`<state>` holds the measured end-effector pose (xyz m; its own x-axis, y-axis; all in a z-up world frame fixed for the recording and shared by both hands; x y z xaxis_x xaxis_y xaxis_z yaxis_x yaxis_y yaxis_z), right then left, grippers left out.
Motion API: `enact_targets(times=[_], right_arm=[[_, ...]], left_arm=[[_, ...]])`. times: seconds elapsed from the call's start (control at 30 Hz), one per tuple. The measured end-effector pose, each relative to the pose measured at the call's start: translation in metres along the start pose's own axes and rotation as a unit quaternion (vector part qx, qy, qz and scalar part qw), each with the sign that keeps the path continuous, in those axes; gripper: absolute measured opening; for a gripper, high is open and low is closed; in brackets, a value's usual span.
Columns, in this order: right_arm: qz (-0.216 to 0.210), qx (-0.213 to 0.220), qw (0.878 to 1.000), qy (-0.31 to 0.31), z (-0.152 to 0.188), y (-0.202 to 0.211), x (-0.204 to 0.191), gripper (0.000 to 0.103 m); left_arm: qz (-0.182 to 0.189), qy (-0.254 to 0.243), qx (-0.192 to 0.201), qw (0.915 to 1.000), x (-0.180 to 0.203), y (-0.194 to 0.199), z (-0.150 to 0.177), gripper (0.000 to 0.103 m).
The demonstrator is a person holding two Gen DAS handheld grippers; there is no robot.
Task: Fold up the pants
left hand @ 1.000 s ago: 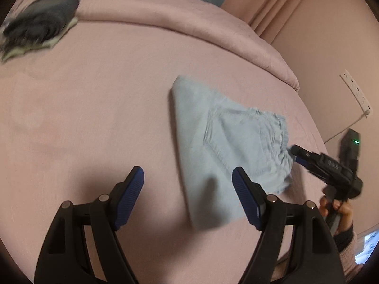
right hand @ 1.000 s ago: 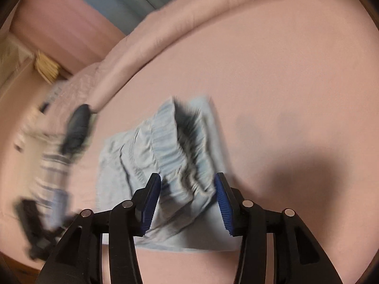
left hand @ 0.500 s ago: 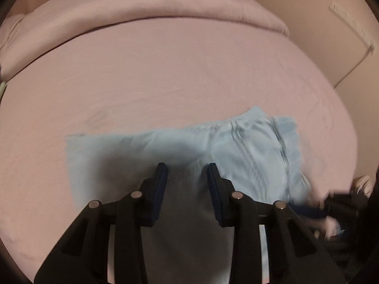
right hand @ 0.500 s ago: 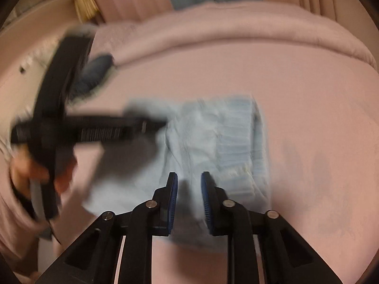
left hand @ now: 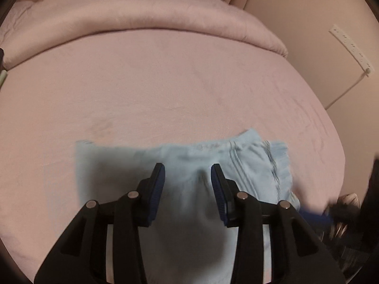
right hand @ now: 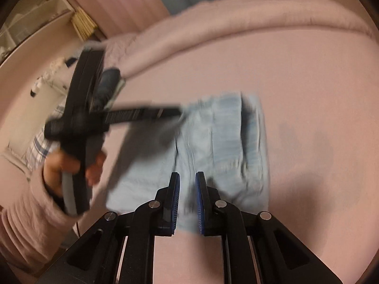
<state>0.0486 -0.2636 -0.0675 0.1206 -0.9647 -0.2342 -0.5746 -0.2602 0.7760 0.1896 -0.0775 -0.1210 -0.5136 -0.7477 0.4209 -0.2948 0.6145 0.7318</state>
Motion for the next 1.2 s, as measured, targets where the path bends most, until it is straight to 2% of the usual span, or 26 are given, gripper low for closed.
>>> enact_targets(times=[0.07,0.23,0.27,0.3,0.33,0.37,0.43,0.5,0.57,0.73,0.8,0.87,1.0,1.1,1.2], right_arm=[[0.016,0.021,1.000,0.010,-0.017,0.002,-0.001,0.012],[0.062,0.043,0.997,0.011,-0.047,-0.019,0.000,0.012],[0.081,0.037,0.996,0.014,-0.048,-0.025,0.002,0.012],[0.108,0.010,0.994,0.012,-0.047,-0.043,0.008,0.012],[0.115,-0.016,0.993,0.002,-0.042,-0.055,0.013,0.012],[0.102,-0.032,0.994,-0.017,-0.039,-0.064,0.021,0.012],[0.066,-0.027,0.996,-0.051,-0.035,-0.064,0.034,0.012],[0.057,-0.025,0.996,-0.067,-0.035,-0.053,0.038,0.012],[0.071,-0.016,0.996,-0.060,-0.033,-0.038,0.040,0.013],[0.056,0.029,0.998,-0.019,-0.023,0.006,0.030,0.013],[0.044,0.031,0.999,0.000,-0.013,0.014,0.022,0.013],[0.047,0.026,0.998,0.024,-0.003,0.008,0.011,0.013],[0.093,-0.036,0.993,0.066,0.023,-0.029,0.004,0.013],[0.096,-0.018,0.992,0.079,0.026,-0.027,0.001,0.013],[0.063,-0.028,0.997,0.039,0.020,-0.015,0.010,0.019]], left_arm=[[0.003,-0.006,0.001,1.0000,0.001,0.011,0.012,0.040],[0.011,-0.008,-0.016,0.9998,0.003,0.021,0.057,0.040],[0.009,-0.009,-0.024,0.9996,0.003,0.018,0.064,0.040],[0.005,-0.011,-0.029,0.9995,0.002,0.009,0.069,0.040],[0.002,-0.013,-0.030,0.9995,0.002,0.005,0.074,0.039],[-0.003,-0.021,-0.029,0.9994,0.002,0.001,0.077,0.039],[-0.003,-0.021,-0.030,0.9993,0.005,-0.001,0.075,0.042],[0.007,-0.004,-0.033,0.9994,0.004,0.003,0.070,0.043],[0.014,0.006,-0.025,0.9996,0.004,0.008,0.065,0.044],[0.018,0.009,0.004,0.9998,0.009,0.033,0.079,0.047],[0.021,0.008,0.010,0.9997,0.011,0.040,0.087,0.047],[0.019,0.007,0.011,0.9997,0.012,0.041,0.096,0.049],[0.012,0.002,-0.002,0.9999,0.008,0.029,0.116,0.051],[0.015,0.009,0.003,0.9998,0.009,0.035,0.117,0.052],[0.024,0.031,0.019,0.9990,0.004,0.053,0.121,0.058]])
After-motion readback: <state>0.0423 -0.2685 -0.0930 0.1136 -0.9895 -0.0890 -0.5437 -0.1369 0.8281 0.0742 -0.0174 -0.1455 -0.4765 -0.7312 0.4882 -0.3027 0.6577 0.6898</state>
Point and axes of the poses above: each gripper's, at about its wrist camera, not at the fingertips, and y roughly against the way its jaws point, x to its right, z to its underside, the point moved 1 cm from there along -y, roughly the way its jaws point, and after that the axes turned 10 degrees about z, right-handed, at the moved point
